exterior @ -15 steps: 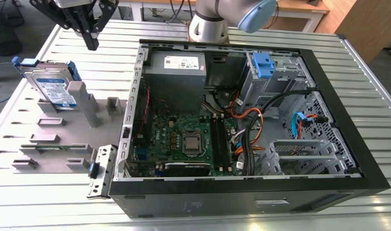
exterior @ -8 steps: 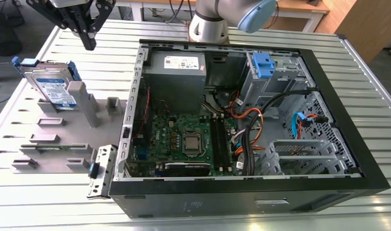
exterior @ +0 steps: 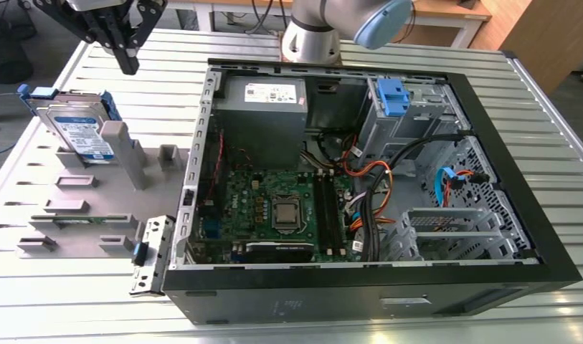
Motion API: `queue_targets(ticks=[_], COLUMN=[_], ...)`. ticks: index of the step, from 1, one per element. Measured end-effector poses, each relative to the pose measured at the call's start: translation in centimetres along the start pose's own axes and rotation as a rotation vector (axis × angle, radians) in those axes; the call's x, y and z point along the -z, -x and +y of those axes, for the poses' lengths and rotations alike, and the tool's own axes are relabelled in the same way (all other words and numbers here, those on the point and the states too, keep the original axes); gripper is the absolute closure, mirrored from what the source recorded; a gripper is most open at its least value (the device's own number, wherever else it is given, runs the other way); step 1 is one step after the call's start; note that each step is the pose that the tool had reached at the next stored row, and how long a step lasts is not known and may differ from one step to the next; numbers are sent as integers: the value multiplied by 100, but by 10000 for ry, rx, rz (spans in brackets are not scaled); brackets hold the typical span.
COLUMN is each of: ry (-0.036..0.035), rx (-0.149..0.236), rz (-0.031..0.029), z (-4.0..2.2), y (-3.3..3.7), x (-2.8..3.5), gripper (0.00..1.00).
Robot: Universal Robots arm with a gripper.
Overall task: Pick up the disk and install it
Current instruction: 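Reach for the disk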
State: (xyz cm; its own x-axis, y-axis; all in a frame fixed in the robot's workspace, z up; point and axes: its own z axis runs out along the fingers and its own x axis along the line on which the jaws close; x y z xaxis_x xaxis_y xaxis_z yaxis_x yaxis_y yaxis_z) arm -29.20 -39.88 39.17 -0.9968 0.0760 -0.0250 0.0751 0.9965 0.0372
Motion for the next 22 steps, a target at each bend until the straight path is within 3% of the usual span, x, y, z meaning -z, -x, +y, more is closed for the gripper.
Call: queue_targets(ticks=[12, 22], ry=[0, 0], rx=[0, 0], rz=[0, 0], z=[-6, -8], y=[-85, -104], x=[3, 3], gripper=[89, 89])
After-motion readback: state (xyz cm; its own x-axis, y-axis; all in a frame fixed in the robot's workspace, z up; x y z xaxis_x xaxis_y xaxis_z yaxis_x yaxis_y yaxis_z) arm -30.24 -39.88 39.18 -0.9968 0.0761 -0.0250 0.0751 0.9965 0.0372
